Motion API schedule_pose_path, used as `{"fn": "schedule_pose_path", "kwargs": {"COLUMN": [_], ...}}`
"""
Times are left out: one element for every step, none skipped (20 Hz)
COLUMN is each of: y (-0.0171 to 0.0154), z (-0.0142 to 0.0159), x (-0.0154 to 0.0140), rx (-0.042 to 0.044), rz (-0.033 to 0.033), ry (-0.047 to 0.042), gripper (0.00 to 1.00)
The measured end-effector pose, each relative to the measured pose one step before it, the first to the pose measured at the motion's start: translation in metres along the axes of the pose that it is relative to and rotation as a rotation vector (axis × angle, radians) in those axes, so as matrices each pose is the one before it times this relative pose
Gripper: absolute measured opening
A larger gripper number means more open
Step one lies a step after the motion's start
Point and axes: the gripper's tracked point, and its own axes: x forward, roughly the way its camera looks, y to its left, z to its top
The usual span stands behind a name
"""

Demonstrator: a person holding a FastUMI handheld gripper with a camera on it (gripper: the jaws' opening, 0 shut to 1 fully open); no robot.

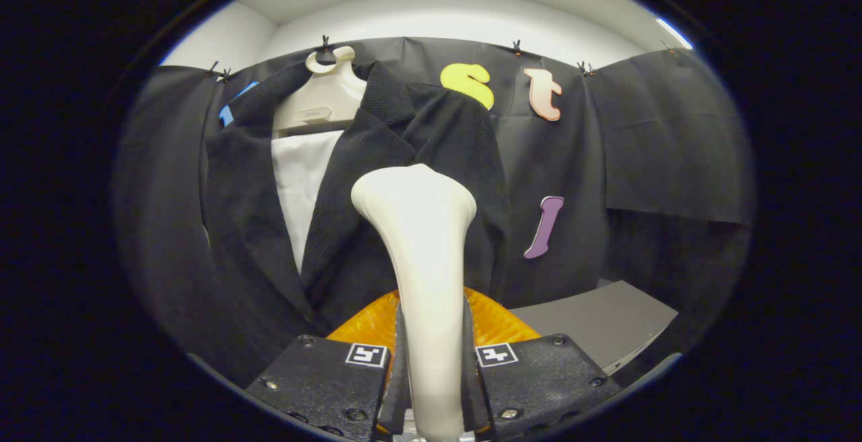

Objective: Iron the clothes twice with a garment steamer, once on the left side and once on the right side.

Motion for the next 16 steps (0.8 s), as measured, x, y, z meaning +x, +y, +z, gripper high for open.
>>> {"fn": "schedule_pose_path", "kwargs": {"y": [0.00111, 0.00235, 0.00093, 0.00109, 0.00102, 0.00029, 0.00169, 0.00154, 0.00164, -0.00002, 0.00129, 0.00118, -0.00035, 0.00033, 0.00189, 0.00136], "z": [-0.00798, -0.00601, -0.00668, -0.00757, -0.00638, -0.00599, -0.00734, -0.00606, -0.00786, -0.00734, -0.00824, -0.00735, -0.00974, -0.01011, -0.00956, -0.00818], "x": [-0.00040, 0.00002, 0.00074, -0.00014, -0.00063, 0.00030, -0.00042, -0.00019, 0.00067, -0.00016, 0.00029, 0.00099, 0.00152, 0.00096, 0.00126, 0.00067], "rx": [-0.00297, -0.00332, -0.00702, -0.00909, -0.00345, -0.00310, -0.00227, -0.00450, -0.00837, -0.00579, -0.00610, -0.00600, -0.00690, -0.00596, -0.00658, -0.00616], "rz": [0.00332, 0.00320, 0.00044, -0.00164, 0.00031, -0.00038, -0.00053, 0.00153, -0.00165, 0.00036, -0.00196, -0.00094, -0.00230, -0.00225, -0.00192, -0.00209], "ry": [0.01116, 0.00783, 0.00623, 0.00755, 0.00523, 0.00722, 0.00950, 0.00787, 0.00949, 0.00682, 0.00847, 0.00814, 0.00845, 0.01209, 0.01474, 0.00950], "gripper": [0.35, 0.35, 0.35, 0.35, 0.35, 0.35, 0.35, 0.35, 0.35, 0.35, 0.35, 0.35, 0.34, 0.35, 0.34, 0.34]}}
